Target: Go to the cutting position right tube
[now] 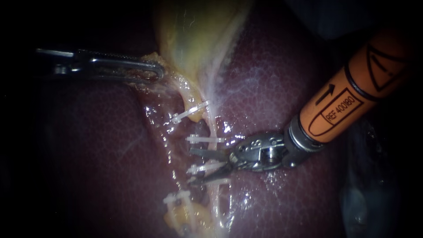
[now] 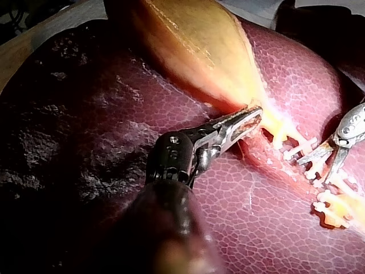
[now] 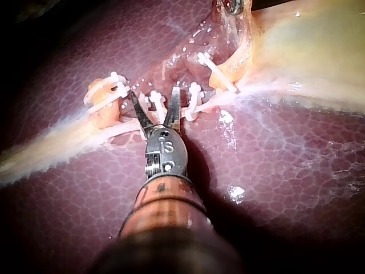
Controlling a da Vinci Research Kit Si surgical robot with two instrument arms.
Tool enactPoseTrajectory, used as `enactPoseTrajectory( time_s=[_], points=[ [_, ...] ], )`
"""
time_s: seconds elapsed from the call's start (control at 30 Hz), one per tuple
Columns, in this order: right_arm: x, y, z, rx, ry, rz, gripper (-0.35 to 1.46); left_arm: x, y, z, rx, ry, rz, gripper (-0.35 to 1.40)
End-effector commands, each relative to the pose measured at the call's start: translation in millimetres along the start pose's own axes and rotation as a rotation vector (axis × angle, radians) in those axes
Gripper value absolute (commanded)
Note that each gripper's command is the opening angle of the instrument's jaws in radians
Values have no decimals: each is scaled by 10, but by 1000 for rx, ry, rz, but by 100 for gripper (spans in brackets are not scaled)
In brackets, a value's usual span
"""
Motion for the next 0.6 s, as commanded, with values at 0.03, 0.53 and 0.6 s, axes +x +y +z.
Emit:
enactPoseTrajectory(
  time_s=[0.03,0.53,0.6],
  points=[
    [0,0,0,0,0,0,136,1,0,0,0,0,1,-35],
    [28,-18,-55,32,2,144,131,2,0,-1,1,0,2,-35],
    [25,-16,-64,33,2,184,128,2,0,-1,1,0,2,-35]
  ],
)
